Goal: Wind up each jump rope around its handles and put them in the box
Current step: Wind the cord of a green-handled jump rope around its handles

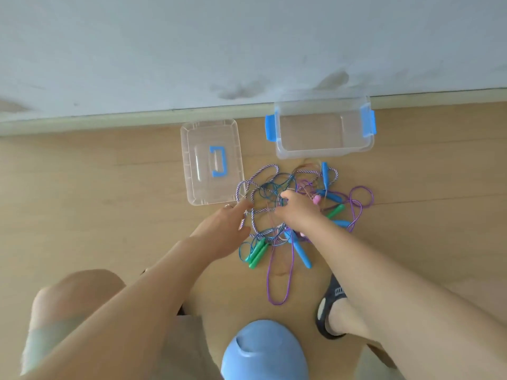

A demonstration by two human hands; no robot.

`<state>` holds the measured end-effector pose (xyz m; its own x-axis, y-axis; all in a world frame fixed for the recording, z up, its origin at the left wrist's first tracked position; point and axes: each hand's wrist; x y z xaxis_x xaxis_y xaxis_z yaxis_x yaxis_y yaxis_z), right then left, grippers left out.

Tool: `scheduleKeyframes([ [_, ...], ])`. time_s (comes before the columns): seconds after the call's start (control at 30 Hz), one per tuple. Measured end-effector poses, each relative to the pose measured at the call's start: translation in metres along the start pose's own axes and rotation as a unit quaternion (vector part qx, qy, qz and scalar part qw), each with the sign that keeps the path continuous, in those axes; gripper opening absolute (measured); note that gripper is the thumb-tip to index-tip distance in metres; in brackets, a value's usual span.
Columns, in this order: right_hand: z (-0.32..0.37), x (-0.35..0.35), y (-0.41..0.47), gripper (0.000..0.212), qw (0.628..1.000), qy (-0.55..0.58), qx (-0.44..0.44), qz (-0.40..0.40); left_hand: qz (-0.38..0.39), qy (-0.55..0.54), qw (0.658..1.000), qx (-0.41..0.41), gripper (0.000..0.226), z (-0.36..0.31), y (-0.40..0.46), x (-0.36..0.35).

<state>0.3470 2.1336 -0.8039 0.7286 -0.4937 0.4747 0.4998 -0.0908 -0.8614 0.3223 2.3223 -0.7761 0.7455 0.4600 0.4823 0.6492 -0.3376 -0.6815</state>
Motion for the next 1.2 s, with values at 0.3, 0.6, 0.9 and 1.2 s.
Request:
scheduleKeyframes([
  [0.3, -0.026, -0.071, 0.129, 0.072, 0.998, -0.053, 0.014, 0.012, 0.016, 0.054, 0.998, 0.019, 0.061, 0.058, 0.078, -0.065],
  [0.6, -0.012, -0.066, 0.098, 0.009, 0.967, 0.215, 0.096, -0.092, 0.001, 0.068, 0.998, 0.008, 0.069, 0.054, 0.050, -0.067],
  [0.9, 0.013, 0.007, -0.018, 0.015, 0.938, 0.164, 0.287, -0.099, -0.203, 0.041, 0.967, -0.147, 0.085, 0.008, 0.009, -0.014],
  [1.2, -0.010, 0.035, -0.131, 0.014, 0.897, 0.188, 0.396, -0.054, -0.155, 0.007, 0.957, -0.247, 0.012, -0.043, -0.059, 0.023],
])
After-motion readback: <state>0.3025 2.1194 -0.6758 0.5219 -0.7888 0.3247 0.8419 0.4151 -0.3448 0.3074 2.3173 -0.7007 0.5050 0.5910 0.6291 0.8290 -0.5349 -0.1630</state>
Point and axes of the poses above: each hand's wrist, its own y-axis towards the middle knuckle, its own x-axis out of the back of the hand, z = x × y, and after that the axes turned 8 degrees about -y, right-handed
